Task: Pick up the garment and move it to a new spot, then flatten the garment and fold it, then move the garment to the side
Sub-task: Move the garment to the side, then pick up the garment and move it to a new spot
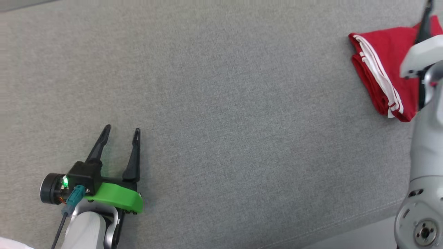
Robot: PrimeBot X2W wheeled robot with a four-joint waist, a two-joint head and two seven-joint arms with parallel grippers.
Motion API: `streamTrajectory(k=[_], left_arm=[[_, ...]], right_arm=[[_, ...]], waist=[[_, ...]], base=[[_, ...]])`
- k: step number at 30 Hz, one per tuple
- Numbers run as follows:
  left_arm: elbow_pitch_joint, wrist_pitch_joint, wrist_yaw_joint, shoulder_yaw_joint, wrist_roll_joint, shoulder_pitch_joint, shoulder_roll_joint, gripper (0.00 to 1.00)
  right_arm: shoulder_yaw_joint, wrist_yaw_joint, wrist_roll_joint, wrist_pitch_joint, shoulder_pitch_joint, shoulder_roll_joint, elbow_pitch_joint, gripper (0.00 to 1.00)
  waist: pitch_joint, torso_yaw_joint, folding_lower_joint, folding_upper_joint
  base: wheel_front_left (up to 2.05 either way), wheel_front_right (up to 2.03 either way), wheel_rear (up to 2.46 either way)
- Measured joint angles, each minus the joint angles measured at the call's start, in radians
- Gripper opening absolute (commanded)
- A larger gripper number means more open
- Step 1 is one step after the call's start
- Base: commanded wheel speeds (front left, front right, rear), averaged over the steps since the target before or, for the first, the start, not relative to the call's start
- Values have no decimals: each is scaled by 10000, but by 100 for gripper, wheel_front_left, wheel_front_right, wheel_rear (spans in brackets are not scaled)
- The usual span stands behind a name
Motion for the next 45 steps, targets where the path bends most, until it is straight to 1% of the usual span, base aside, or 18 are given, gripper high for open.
streamTrajectory(k=[3,6,9,11,12,16,22,25,32,38,45], left_arm=[[176,0,0,483,132,26,-334,100],[397,0,0,934,278,143,-579,100],[612,0,0,1367,359,271,-750,100],[688,0,2,1597,403,331,-834,100],[780,0,2,1843,449,358,-924,100],[871,0,2,2155,495,537,-1026,100],[880,0,2,2487,491,962,-1147,100],[917,0,2,2569,487,1247,-1208,100],[909,0,2,2627,487,2004,-1337,100],[886,0,2,2612,339,2290,-1354,100],[742,0,21,2619,276,2292,-1369,100]], right_arm=[[1542,0,1567,-2,628,40,-8,100],[2903,0,3112,-4,1607,38,-407,100],[3927,0,4301,-2,2405,31,-790,100],[4466,0,4727,-4,2903,36,-1101,100],[4836,0,5428,-4,3330,44,-1417,100],[5591,0,6362,-4,4295,48,-1893,100],[6199,0,7196,-4,5554,40,-2506,100],[6205,0,7551,-4,6162,35,-2775,100],[6414,-2,7831,-4,7438,33,-2913,100],[6627,-2,7810,-4,7784,36,-2928,100],[6970,-2,7747,-4,7797,35,-2844,100]], waist=[[-456,118,0,0],[-952,270,0,0],[-1381,424,0,0],[-1624,533,0,0],[-1828,667,0,0],[-2191,940,-1,0],[-2695,1201,-1,0],[-2945,1266,-1,0],[-3537,1332,-1,0],[-3806,1331,-1,0],[-3733,1504,-1,0]], base=[[0,0,0],[0,0,0],[0,0,0],[0,0,0],[0,0,0],[0,0,0],[0,0,0],[0,0,0],[0,0,0],[0,0,0],[0,0,0]])
